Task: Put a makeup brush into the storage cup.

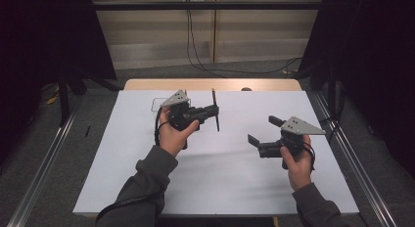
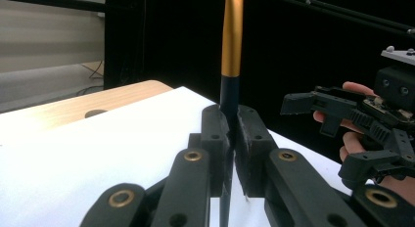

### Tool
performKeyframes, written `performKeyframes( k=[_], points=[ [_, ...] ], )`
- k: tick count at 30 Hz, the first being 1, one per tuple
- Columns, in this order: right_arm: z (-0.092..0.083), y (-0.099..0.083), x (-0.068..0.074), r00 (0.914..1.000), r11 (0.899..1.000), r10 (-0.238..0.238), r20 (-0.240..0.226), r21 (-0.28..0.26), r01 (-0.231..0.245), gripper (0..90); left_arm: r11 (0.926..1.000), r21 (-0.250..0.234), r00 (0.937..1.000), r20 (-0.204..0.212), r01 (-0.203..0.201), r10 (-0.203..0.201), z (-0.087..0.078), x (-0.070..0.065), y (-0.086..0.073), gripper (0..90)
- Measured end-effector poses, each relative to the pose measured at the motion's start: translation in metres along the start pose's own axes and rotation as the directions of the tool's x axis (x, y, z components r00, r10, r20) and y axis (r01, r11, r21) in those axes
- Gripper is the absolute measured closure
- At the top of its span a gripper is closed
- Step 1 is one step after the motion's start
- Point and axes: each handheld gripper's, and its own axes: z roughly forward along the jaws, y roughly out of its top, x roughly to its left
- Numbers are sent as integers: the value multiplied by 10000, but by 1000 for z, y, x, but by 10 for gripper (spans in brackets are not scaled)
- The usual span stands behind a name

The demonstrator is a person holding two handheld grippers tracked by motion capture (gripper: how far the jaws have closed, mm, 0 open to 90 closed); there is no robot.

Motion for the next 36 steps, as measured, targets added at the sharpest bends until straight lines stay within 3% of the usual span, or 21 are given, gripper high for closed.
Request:
performKeyframes(
  k=[17, 36],
  points=[
    [-8, -3, -7, 9997, 9997, 215, 92, -65, -214, 0, 10000, -82, 9997, -255, 3, -5, -5, 6, 3, 834],
    [-9, -5, -10, 9997, 9997, 254, 56, -55, -254, 0, 9995, 1, 9973, -659, -319, 318, -14, 16, 12, 834]
  ],
)
